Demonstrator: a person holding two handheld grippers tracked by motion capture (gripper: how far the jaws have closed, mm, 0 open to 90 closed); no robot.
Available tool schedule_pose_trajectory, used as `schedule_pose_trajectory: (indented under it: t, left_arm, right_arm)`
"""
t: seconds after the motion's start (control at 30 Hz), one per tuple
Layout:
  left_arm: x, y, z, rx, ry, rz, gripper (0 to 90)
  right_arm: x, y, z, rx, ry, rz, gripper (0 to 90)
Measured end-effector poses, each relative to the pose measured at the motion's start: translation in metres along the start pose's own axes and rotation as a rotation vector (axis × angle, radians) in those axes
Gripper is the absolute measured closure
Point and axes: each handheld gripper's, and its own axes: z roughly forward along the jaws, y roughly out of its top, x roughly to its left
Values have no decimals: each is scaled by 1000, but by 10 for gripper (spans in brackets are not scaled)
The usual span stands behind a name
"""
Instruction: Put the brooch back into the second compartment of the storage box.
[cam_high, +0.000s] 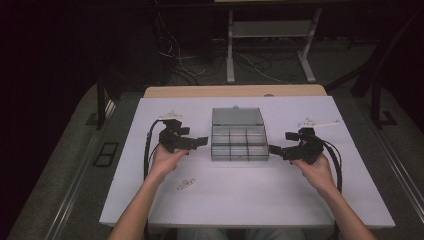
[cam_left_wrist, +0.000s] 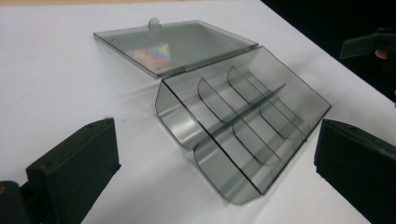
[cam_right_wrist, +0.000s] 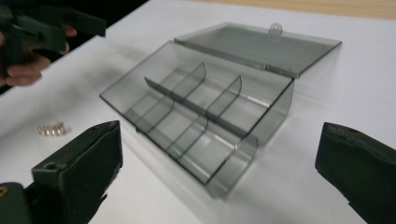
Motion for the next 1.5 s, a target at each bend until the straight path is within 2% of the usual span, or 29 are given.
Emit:
schedule_pose_trajectory:
  t: [0.2, 0.4, 0.57, 0.97, 1.13, 1.5]
  left_arm:
    - [-5, -7, -6, 43, -5, 29, 0]
    - [-15, -12, -13, 64, -17, 58, 0]
    - [-20, -19, -16, 119, -13, 97, 0]
    - [-29, -35, -21, 206, -44, 129, 0]
    - [-32, -42, -23, 238, -53, 135, 0]
    - [-36, -58, -28, 331, -47, 170, 0]
  right_arm:
    - [4, -12, -10, 12, -13, -8, 5]
    - [9, -23, -20, 7, -8, 3, 6]
    - [15, -33, -27, 11, -2, 8, 5]
    - [19, -63, -42, 21, -6, 38, 6]
    - [21, -67, -47, 7, -4, 42, 6]
    - [28, -73, -47, 26, -2, 23, 5]
